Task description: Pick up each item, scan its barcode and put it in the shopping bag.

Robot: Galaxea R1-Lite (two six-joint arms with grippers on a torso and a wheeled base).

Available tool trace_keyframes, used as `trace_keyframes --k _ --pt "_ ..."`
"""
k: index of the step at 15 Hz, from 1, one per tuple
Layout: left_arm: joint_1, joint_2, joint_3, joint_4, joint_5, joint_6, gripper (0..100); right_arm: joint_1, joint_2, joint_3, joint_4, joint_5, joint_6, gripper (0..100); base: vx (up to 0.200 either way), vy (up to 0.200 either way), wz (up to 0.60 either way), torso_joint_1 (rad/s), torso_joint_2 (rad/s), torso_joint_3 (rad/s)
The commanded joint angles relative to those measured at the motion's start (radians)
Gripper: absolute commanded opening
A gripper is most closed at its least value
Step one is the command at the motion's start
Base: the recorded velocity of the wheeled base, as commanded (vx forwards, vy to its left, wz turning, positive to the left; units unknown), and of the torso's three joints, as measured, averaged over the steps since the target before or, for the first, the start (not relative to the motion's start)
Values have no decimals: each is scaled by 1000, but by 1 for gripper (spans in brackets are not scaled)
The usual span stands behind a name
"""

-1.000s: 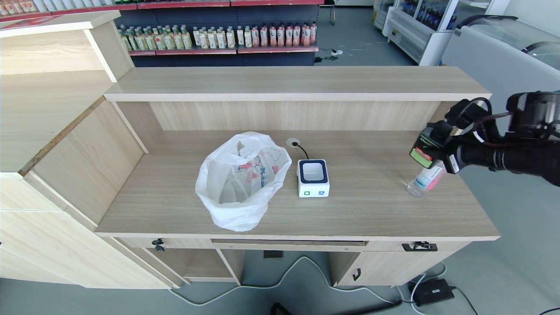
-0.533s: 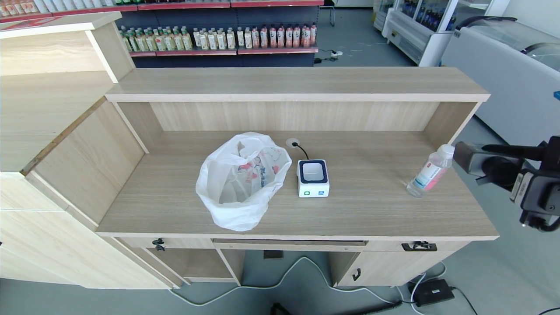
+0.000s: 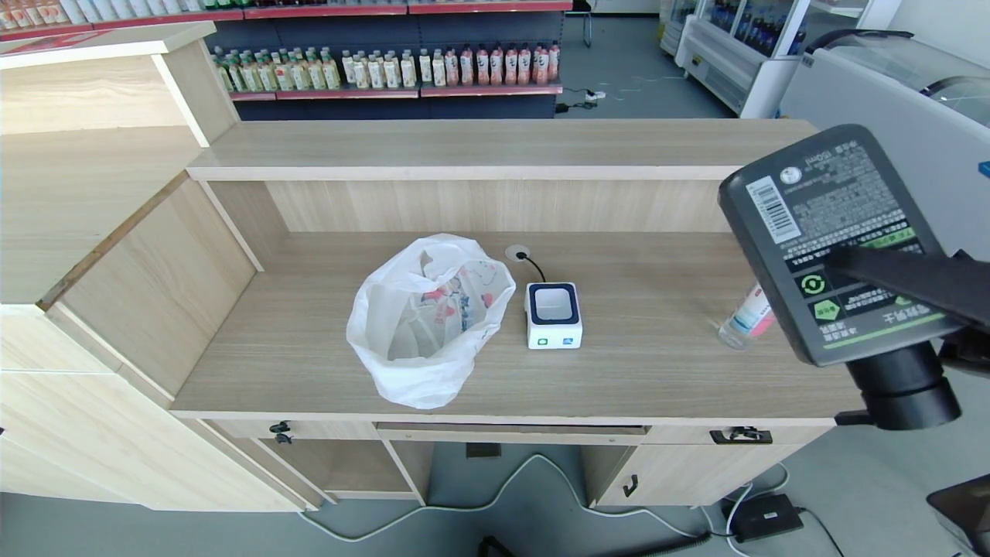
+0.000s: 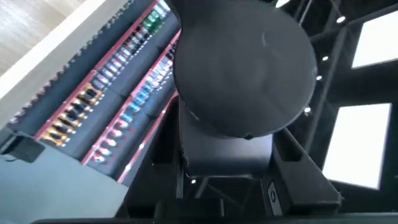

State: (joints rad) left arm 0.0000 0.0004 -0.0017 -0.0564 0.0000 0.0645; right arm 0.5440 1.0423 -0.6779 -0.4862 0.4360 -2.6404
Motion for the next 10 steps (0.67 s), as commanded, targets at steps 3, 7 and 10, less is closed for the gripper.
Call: trace_keyframes --k 3,7,10 --pt "0 0 0 0 0 0 100 79 -104 38 17 29 -112 0 0 0 0 0 0 0" --pt "0 0 0 0 0 0 100 56 -133 78 32 195 -99 0 0 0 0 0 0 0" --pt "0 0 0 0 0 0 100 25 -191 130 31 195 -61 0 0 0 0 0 0 0"
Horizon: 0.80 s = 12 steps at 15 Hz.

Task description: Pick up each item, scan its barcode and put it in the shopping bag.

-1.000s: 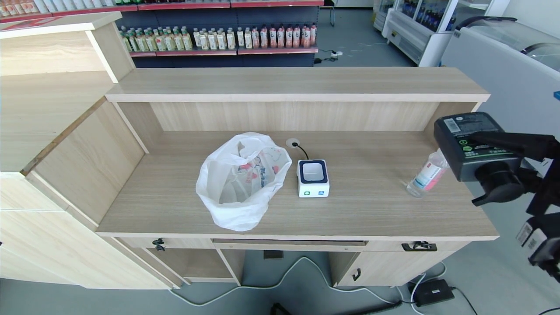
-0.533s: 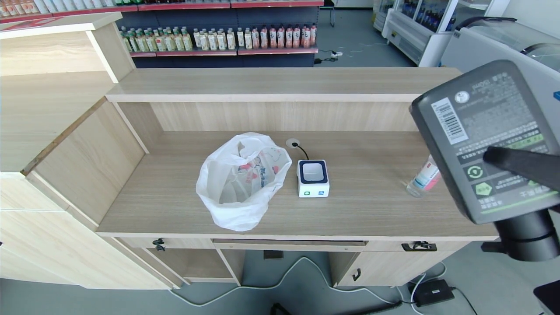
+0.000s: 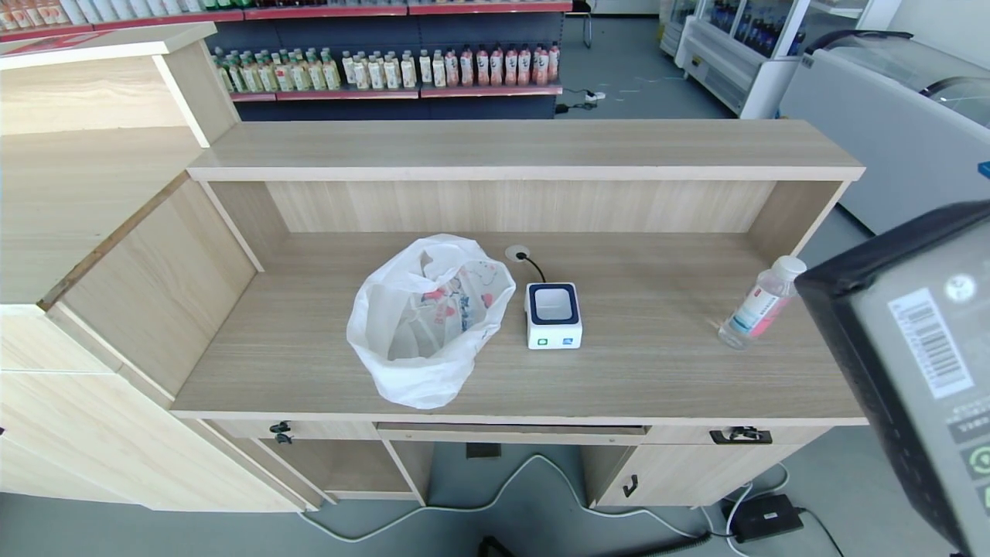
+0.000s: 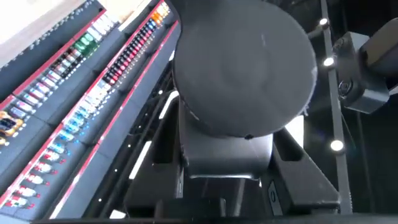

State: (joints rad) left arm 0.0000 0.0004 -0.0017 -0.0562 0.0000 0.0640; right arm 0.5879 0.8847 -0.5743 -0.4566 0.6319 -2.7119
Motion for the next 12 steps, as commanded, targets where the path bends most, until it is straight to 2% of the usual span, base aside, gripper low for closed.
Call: trace_keyframes --k 1,9,12 --pt "0 0 0 -1 0 0 100 -34 -39 47 -1 2 40 0 0 0 0 0 0 0" --pt "0 0 0 -1 0 0 100 -34 -138 149 -1 -3 173 0 0 0 0 0 0 0" --pt "0 0 0 -1 2 0 100 -16 -105 151 -4 -6 276 0 0 0 0 0 0 0"
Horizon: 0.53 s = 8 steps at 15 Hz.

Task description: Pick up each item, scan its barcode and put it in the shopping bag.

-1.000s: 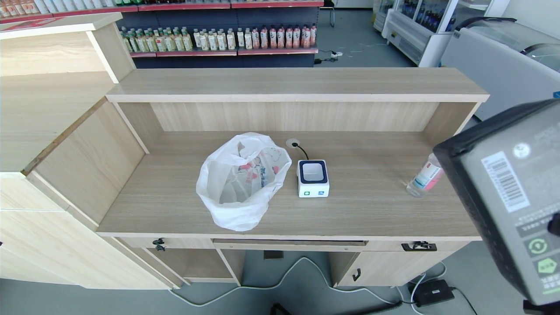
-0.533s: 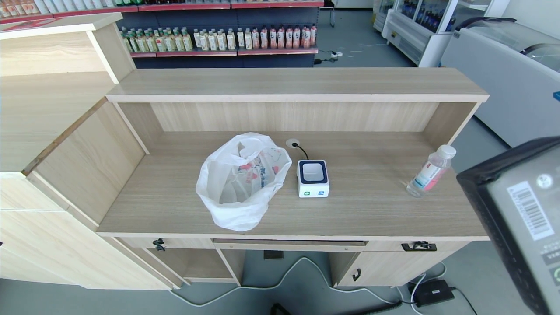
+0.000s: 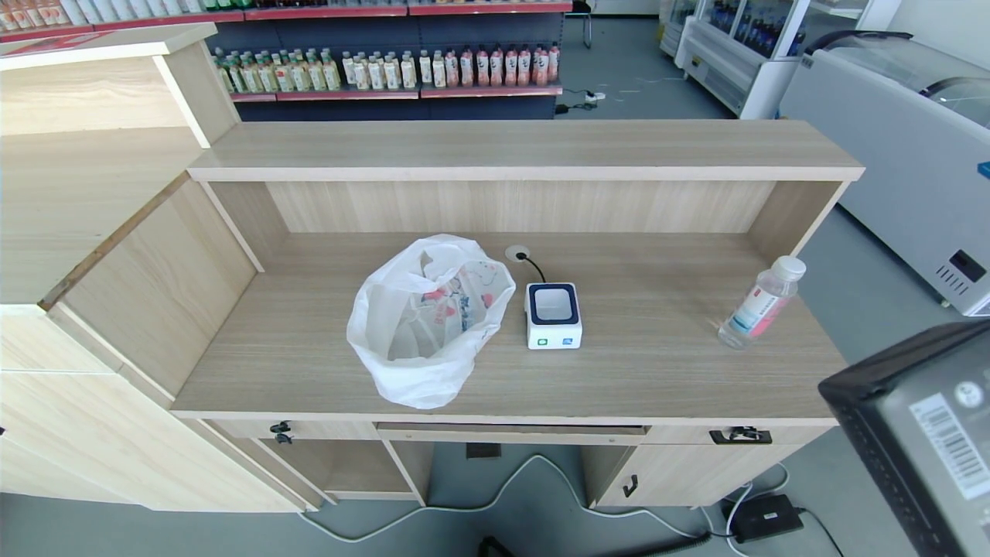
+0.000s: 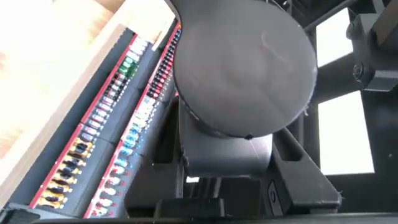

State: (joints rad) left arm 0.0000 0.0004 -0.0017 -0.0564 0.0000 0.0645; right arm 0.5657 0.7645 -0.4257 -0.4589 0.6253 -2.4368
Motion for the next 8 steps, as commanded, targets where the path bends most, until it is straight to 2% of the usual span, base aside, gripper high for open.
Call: trace_keyframes --k 1,5,8 --pt "0 0 0 0 2 0 100 14 21 4 0 1 35 0 0 0 0 0 0 0" --pt "0 0 0 0 0 0 100 36 61 21 -4 1 176 0 0 0 0 0 0 0" --pt "0 0 0 0 0 0 100 72 75 -5 -9 10 208 0 0 0 0 0 0 0"
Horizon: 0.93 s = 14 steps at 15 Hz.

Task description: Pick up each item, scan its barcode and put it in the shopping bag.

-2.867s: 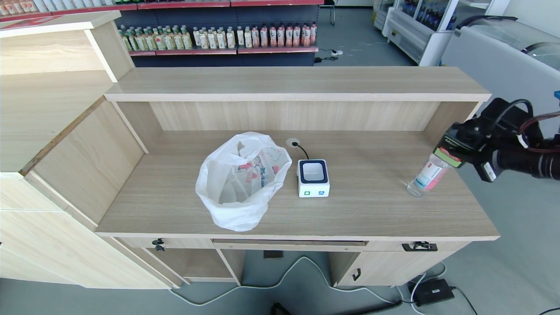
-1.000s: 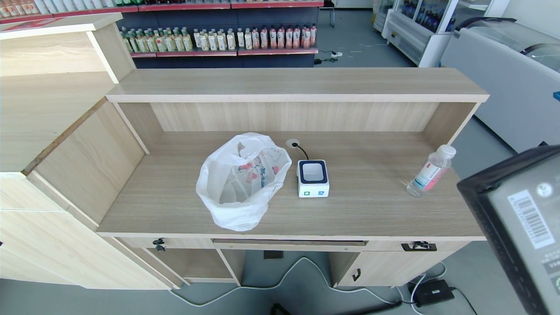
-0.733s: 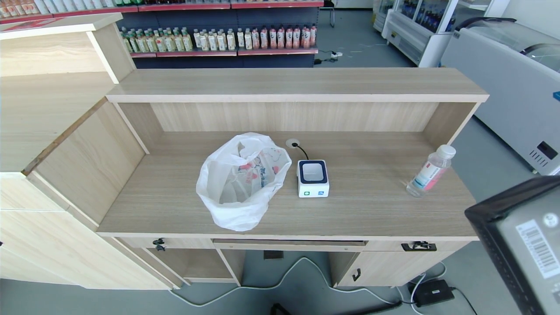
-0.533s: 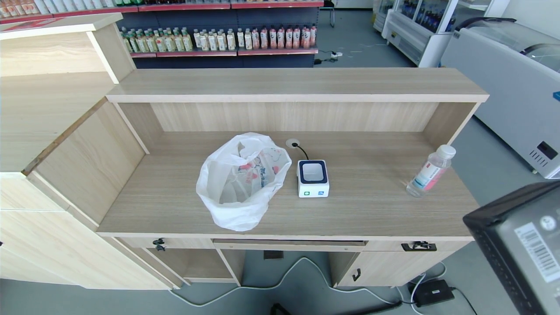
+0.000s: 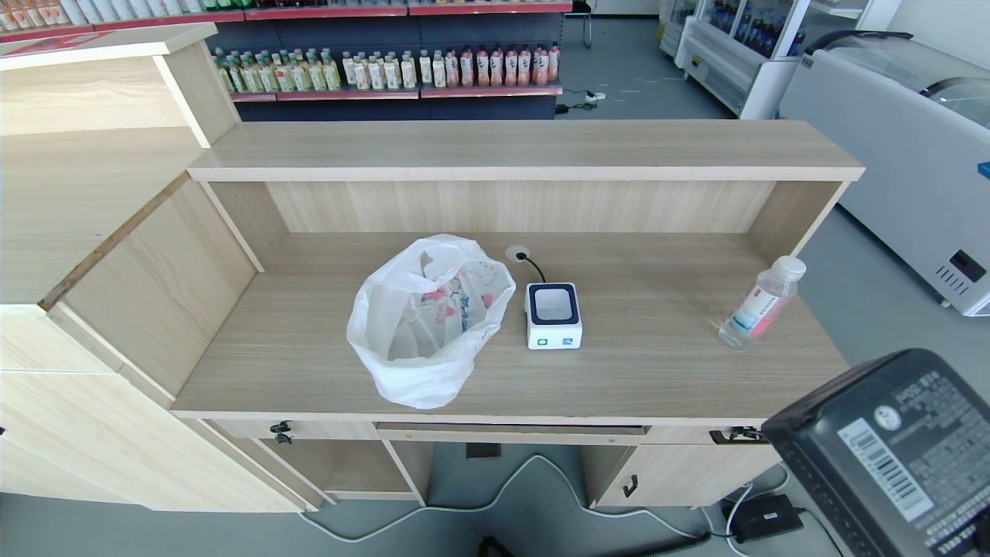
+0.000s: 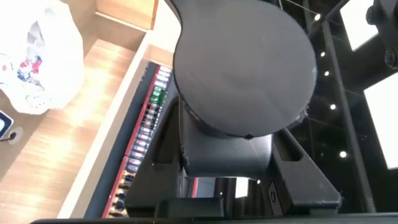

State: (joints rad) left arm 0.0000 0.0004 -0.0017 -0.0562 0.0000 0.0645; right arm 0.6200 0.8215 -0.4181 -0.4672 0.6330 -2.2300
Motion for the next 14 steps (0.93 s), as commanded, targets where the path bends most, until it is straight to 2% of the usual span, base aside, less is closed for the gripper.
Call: trace_keyframes --k 1,6,14 --pt "0 0 0 -1 0 0 100 38 25 -24 -2 2 1 0 0 0 0 0 0 0" --pt "0 0 0 -1 0 0 100 115 133 -47 -160 2 -2 0 0 0 0 0 0 0" --pt "0 0 0 -1 0 0 100 156 134 -47 -172 4 -14 0 0 0 0 0 0 0"
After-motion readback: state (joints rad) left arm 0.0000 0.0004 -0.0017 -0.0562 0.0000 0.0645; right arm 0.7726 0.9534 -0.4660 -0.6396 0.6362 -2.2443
